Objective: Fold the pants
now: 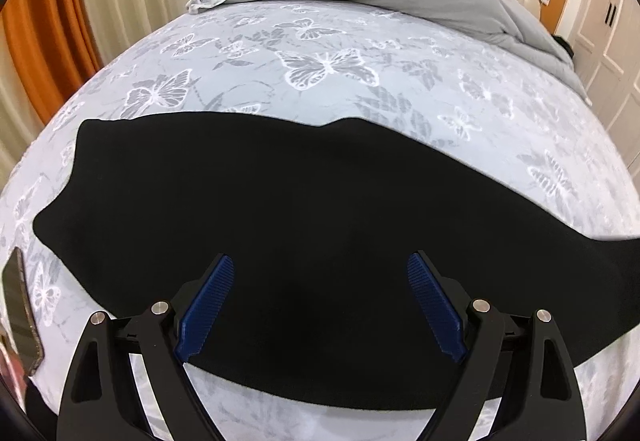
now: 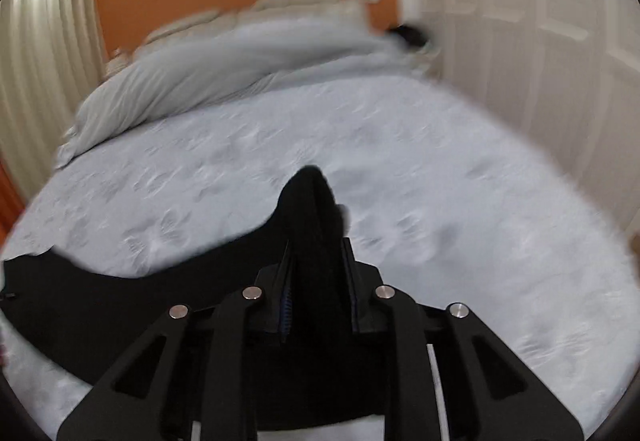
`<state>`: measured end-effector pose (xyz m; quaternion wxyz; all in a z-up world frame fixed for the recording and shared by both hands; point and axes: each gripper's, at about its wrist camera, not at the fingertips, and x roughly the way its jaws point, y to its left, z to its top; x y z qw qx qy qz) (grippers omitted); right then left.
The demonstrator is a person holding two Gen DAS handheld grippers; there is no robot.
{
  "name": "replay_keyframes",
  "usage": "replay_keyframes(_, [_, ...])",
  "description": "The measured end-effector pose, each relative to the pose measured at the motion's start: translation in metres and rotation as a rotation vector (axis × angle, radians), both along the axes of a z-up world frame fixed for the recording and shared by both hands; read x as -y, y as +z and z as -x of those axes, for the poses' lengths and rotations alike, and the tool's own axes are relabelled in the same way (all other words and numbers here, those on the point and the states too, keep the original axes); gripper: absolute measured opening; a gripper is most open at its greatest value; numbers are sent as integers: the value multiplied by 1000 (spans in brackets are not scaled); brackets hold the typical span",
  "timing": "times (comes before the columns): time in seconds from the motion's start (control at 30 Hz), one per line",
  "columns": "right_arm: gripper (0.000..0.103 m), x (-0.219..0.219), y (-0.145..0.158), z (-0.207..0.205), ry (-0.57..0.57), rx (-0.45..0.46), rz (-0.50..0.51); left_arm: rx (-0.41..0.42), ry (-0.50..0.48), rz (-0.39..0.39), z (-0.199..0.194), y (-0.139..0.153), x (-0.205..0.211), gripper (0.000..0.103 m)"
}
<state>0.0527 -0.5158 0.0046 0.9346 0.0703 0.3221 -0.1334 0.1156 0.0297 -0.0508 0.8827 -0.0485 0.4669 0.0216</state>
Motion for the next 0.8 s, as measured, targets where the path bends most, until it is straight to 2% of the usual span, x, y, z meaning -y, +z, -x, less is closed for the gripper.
replay_keyframes(0.1, [2,54,-81,-12,-202,-235,-48,5,-10,-6,-2,1,6,86])
replay_keyframes(0.17, [2,68,-107,-13,-249,-324,-38,-4,-26,-23,-1,-3,11,86])
replay_keyframes(0.23, [3,79,-102,-4,-270,-281,-106,-13,-35,-37,0,-7,13,86])
replay_keyframes(0.3, [5,79,-74,6,-292,-176,-160,-22,-40,-41,0,-9,14,86])
replay_keyframes(0.37, [5,53,-44,7,-195,-79,-191,-19,-32,-32,0,-8,15,86])
replay_keyframes(0.47, [5,-16,-24,-11,45,-72,-186,-13,-45,-24,0,-7,22,86])
replay_keyframes(0.53, [5,-83,-36,-38,240,-151,-184,-16,-66,-37,1,-9,29,86])
replay_keyframes(0.63, [5,-170,-81,-70,435,-321,-187,-59,-121,-74,1,-19,42,86])
replay_keyframes(0.67, [5,-188,-94,-76,463,-356,-165,-77,-132,-90,2,-23,44,86])
replay_keyframes(0.7, [0,-202,-106,-85,472,-383,-112,-93,-140,-101,3,-28,46,86])
replay_keyframes(0.73, [0,-209,-112,-95,465,-361,-57,-101,-142,-104,4,-30,47,86])
replay_keyframes(0.77, [0,-207,-111,-104,452,-345,-79,-108,-144,-104,4,-32,46,86])
replay_keyframes(0.8, [0,-194,-105,-114,388,-341,-167,-112,-146,-104,3,-33,45,86])
